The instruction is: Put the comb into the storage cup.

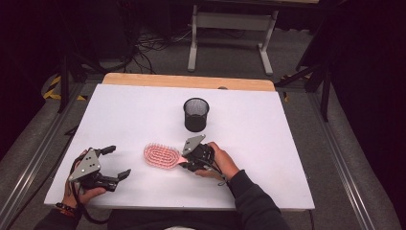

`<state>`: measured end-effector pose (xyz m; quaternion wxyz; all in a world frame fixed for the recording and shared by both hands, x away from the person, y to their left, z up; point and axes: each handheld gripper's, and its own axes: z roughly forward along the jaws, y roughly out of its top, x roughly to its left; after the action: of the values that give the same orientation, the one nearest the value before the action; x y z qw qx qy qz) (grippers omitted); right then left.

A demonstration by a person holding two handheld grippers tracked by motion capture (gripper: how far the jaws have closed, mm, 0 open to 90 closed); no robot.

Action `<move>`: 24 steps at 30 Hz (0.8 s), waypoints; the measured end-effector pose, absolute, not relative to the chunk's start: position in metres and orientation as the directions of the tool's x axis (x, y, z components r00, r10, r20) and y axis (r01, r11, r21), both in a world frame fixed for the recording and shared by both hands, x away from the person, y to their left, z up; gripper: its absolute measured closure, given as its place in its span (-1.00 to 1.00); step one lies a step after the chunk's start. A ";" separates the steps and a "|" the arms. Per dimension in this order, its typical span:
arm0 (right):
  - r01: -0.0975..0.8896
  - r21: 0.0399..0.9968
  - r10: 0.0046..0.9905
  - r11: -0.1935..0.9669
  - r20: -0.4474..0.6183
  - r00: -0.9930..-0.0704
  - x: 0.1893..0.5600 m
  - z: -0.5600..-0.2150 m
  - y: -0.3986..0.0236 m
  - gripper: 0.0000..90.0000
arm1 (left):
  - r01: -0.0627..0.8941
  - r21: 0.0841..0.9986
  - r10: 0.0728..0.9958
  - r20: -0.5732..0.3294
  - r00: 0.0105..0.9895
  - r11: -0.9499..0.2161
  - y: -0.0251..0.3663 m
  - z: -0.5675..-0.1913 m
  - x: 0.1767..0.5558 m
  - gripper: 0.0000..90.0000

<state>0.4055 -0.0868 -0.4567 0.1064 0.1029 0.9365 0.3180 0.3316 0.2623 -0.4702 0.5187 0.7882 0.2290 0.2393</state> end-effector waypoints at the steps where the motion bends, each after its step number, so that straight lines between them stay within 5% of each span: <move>1: 0.125 0.618 0.260 0.777 -0.134 -0.956 0.406 -0.457 -0.087 0.54 | 0.113 0.927 0.609 0.140 0.781 -0.357 0.262 -0.470 0.332 -0.87; 24: 0.106 0.749 0.392 0.654 -0.216 -0.894 0.397 -0.437 -0.098 0.54 | 0.134 0.918 0.644 0.152 0.750 -0.373 0.262 -0.470 0.334 -0.87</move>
<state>0.3972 -0.0985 -0.4369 0.1826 0.1396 0.8908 0.3920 0.3339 0.2615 -0.4703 0.5027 0.7889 0.2465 0.2534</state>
